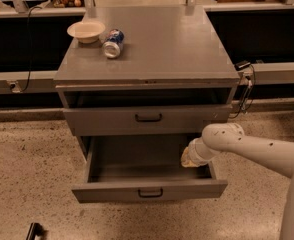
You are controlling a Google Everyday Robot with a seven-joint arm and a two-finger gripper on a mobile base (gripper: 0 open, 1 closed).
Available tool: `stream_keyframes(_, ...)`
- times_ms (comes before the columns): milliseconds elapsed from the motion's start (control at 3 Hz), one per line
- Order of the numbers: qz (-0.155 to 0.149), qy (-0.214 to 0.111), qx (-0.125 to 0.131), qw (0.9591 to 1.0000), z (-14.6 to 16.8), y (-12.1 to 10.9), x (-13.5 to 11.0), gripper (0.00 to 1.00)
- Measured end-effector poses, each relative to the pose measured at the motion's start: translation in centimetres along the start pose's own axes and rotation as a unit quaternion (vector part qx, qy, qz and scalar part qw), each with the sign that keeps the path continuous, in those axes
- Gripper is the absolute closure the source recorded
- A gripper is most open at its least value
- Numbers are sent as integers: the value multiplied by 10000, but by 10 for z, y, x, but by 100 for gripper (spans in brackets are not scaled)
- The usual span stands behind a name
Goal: Open middle drawer
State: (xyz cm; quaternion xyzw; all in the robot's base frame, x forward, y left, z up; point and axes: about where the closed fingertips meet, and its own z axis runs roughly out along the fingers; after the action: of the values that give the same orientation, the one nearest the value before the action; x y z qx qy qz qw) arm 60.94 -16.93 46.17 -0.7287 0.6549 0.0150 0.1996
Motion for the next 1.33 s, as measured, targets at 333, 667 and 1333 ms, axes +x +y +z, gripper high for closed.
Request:
stream_keyframes(333, 179, 153, -93, 9997, 36, -9, 28, 100)
stream_keyframes(667, 181, 154, -94, 9997, 37, -9, 28, 100)
stream_keyframes(1333, 366, 21, -639, 9973, 59, 5, 34, 100)
